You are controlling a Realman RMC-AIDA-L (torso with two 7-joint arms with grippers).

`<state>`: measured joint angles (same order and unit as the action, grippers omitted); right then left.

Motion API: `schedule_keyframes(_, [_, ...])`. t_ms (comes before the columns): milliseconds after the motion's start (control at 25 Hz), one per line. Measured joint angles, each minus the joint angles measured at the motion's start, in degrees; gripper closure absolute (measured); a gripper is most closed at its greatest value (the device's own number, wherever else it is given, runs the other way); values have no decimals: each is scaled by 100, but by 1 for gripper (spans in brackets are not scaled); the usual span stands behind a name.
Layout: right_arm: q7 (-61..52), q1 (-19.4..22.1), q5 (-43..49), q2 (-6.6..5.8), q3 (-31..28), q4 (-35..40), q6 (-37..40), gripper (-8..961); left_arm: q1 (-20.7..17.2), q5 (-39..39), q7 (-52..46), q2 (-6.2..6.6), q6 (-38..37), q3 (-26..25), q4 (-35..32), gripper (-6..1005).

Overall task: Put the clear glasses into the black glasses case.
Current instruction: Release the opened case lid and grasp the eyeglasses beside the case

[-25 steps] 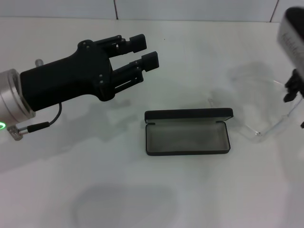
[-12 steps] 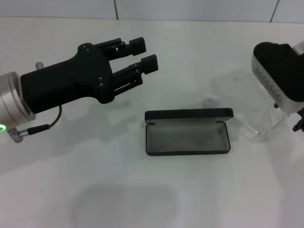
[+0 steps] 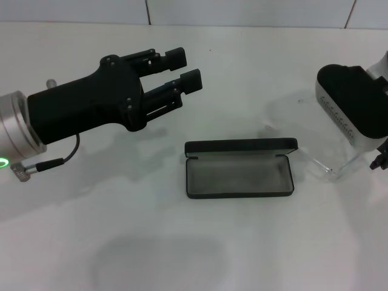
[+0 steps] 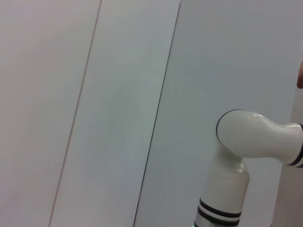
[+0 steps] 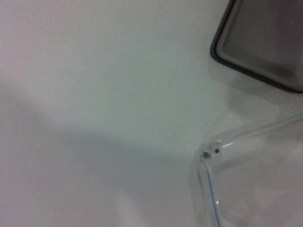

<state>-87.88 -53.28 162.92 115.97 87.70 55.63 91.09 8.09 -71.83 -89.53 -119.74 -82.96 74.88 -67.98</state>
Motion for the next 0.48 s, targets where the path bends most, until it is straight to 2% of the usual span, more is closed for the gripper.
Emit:
schedule_keyframes(200, [-15,-5,-15,6,6,-7,-46,353,18,5,3,7,0,-17,37,524])
schedule_keyframes(480, [-47,-7,-46,6,10,-5,-45,647,17,5,5,17,0,-70,112,524])
